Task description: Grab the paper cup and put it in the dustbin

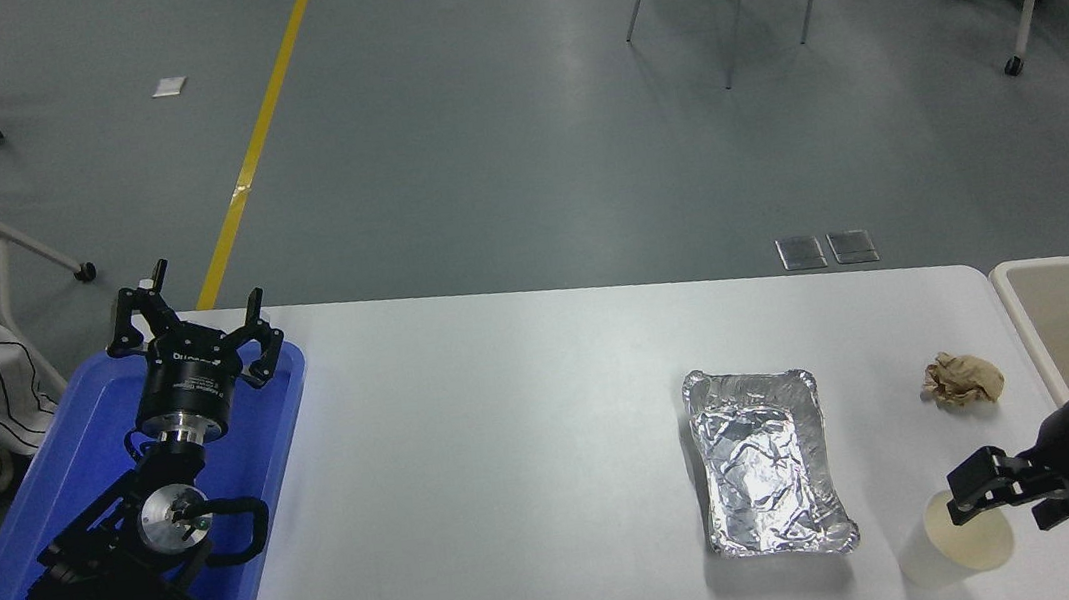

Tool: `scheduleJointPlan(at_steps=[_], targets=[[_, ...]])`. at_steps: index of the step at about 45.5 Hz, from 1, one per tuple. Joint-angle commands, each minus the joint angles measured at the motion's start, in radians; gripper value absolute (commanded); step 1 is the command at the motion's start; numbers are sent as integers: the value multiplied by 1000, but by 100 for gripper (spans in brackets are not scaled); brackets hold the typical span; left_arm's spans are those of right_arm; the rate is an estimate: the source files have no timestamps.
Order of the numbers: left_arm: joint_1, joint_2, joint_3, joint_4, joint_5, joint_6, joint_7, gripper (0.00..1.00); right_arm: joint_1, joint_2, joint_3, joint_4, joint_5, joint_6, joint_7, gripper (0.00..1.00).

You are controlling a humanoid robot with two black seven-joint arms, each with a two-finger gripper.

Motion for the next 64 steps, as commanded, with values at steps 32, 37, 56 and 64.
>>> scheduleJointPlan(at_steps=[32, 37, 56, 64], targets=[[0, 0, 0, 0, 0, 0, 0, 100, -50, -7, 27, 7, 17, -16, -2, 0], [0, 0, 0, 0, 0, 0, 0, 100, -42, -10, 32, 7, 19, -10, -2, 0], [0, 0, -2, 0, 0, 0, 0, 100, 327, -58, -68, 46, 15, 381, 0, 0], [0, 0, 0, 0, 0, 0, 1, 100, 547, -59, -166, 137, 14, 425, 0, 0]])
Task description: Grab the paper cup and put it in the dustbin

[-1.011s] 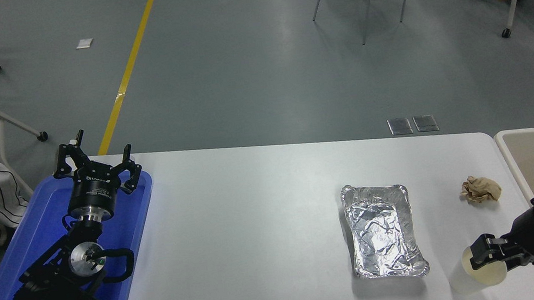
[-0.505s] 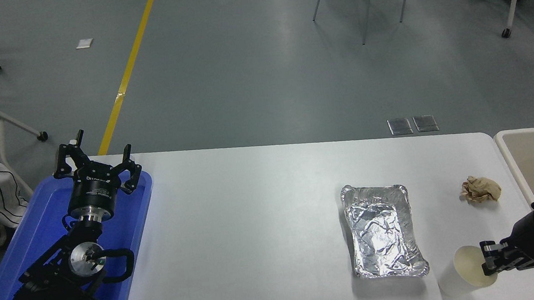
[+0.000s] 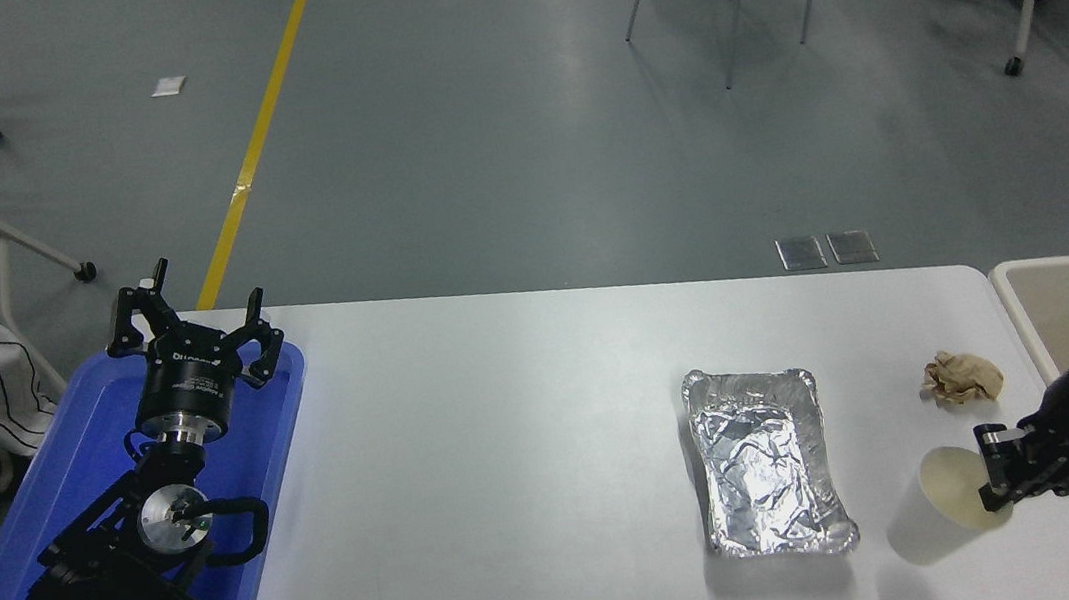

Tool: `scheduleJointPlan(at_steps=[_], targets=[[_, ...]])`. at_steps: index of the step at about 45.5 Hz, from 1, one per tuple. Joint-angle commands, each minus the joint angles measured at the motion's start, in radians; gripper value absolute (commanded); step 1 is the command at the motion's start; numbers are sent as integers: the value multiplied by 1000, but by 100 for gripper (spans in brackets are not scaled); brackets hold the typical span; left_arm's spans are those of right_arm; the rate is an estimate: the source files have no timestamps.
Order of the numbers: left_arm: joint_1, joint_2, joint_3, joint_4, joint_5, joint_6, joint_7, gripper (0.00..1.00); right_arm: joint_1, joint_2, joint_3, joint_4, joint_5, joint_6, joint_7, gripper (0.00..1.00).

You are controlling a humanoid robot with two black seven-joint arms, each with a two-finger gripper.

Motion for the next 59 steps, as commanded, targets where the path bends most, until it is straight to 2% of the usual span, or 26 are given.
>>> scheduleJointPlan(at_steps=[1, 29, 59], targets=[[0, 0, 0, 0, 0, 0, 0, 100, 292, -11, -119, 97, -2, 128, 0, 0], [0, 0, 0, 0, 0, 0, 0, 100, 689, 4, -221, 148, -9, 160, 0, 0], [0, 0, 0, 0, 0, 0, 1, 100, 725, -3, -276, 136, -14, 160, -1, 0]])
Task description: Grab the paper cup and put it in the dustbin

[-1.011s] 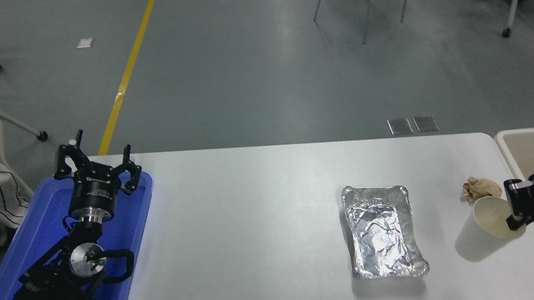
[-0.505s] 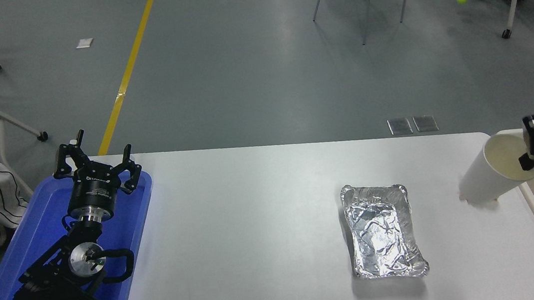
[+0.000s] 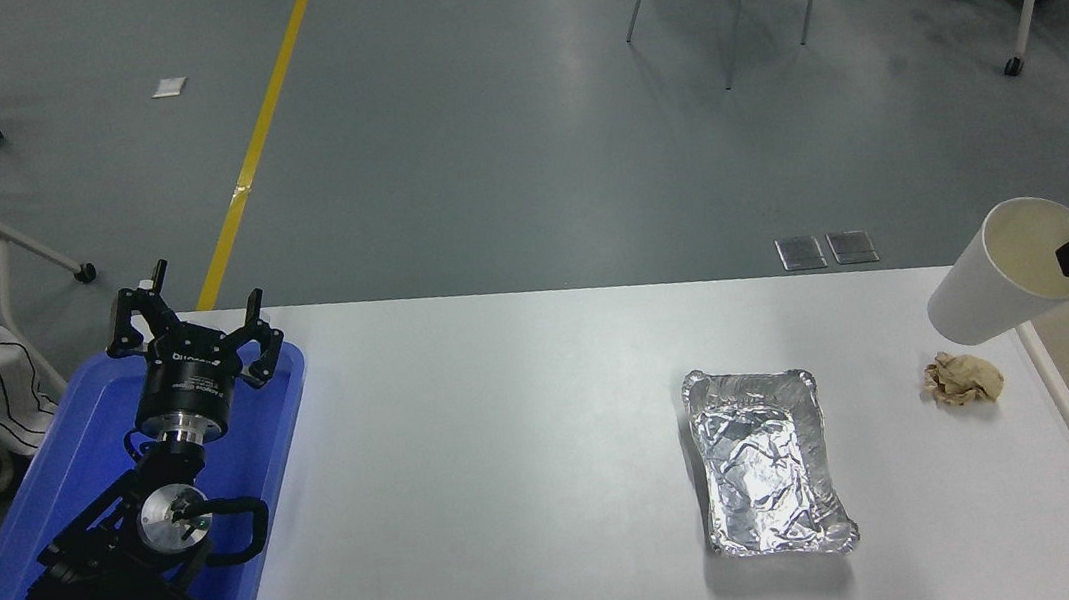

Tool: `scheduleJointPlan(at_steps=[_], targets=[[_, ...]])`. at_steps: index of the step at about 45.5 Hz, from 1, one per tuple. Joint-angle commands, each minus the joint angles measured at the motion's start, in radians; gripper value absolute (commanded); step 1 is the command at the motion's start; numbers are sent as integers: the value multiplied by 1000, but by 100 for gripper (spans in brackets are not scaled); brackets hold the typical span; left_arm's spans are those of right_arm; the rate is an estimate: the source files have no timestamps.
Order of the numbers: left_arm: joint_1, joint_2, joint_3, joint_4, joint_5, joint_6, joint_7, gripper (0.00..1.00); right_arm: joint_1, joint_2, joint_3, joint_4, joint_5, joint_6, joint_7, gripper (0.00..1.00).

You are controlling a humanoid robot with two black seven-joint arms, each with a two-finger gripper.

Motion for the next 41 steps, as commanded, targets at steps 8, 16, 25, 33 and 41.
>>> scheduleJointPlan(at_steps=[8, 16, 25, 33, 41], targets=[[0, 0, 0, 0, 0, 0, 0, 100, 8, -54, -87, -36, -11, 0, -3, 0], [0, 0, 0, 0, 0, 0, 0, 100, -12, -126, -150, -109, -17, 0, -3, 0], [0, 0, -2, 0, 0, 0, 0, 100, -71, -221, -218, -223, -15, 0, -3, 0], [0, 0, 0, 0, 0, 0, 0, 100, -227, -293, -200, -375, -14, 0, -1, 0], [0, 1, 0, 0, 0, 0, 0, 100, -526, -385, 12, -602, -11, 0, -3, 0]])
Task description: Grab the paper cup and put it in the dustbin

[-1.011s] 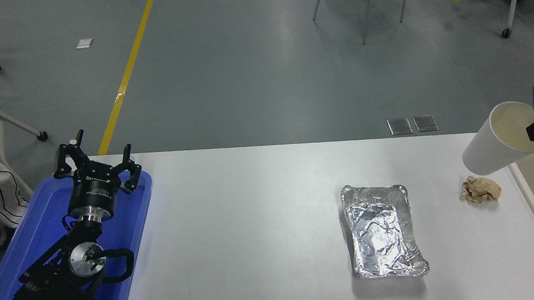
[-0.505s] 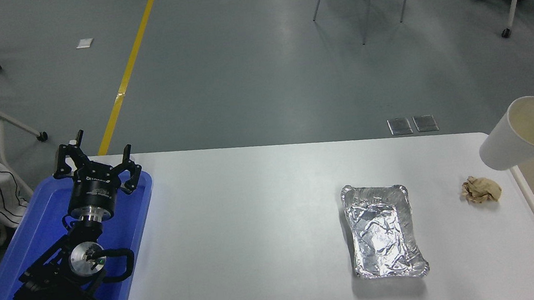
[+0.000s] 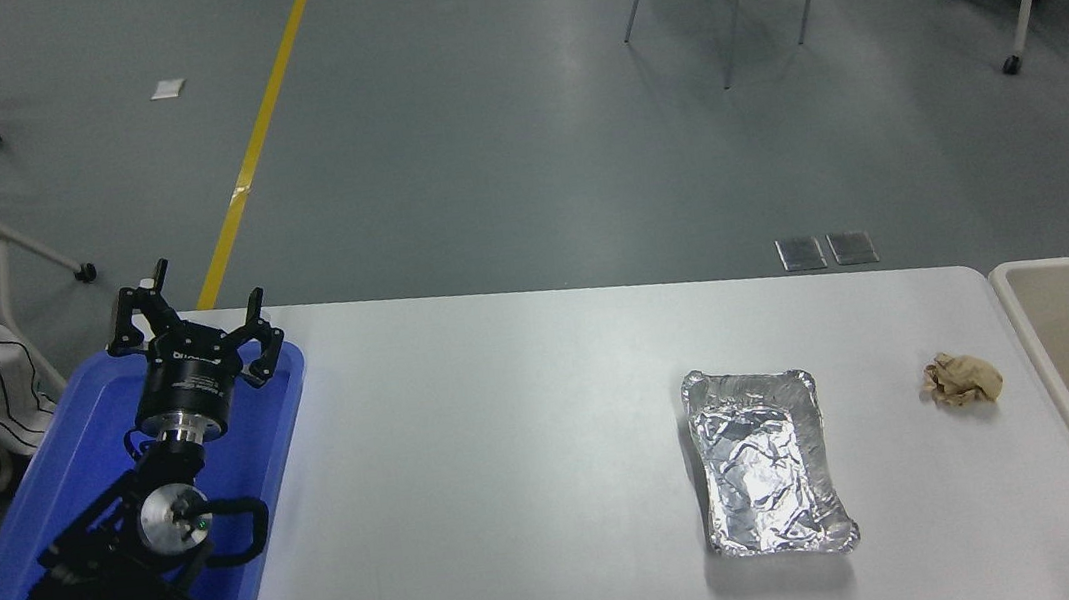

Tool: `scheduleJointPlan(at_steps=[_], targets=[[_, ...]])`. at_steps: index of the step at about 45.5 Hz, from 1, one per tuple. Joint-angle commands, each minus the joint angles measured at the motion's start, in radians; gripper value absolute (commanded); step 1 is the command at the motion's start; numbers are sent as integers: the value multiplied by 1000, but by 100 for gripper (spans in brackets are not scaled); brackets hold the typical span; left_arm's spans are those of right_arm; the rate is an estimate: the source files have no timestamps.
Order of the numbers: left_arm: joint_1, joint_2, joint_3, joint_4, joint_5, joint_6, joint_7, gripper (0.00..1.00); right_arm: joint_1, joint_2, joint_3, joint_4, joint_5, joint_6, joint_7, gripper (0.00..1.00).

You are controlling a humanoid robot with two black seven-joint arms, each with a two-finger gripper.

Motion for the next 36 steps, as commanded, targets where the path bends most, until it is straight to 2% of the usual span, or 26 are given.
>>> scheduleJointPlan(at_steps=[1, 17, 22, 28, 36], targets=[[0, 0, 0, 0, 0, 0, 0, 100, -393, -116, 246, -301, 9, 0, 1, 0], [0, 0, 0, 0, 0, 0, 0, 100, -935, -113, 708, -624, 14, 0, -4, 0], [0, 0, 0, 0, 0, 0, 0, 100, -1081, -102, 834, -685, 16, -11, -43, 0], [0, 0, 0, 0, 0, 0, 0, 100, -1240, -73, 990, -722, 19, -141, -112, 0], [0, 0, 0, 0, 0, 0, 0, 100, -1368, -33, 1106, -728, 20, -308, -155, 0]])
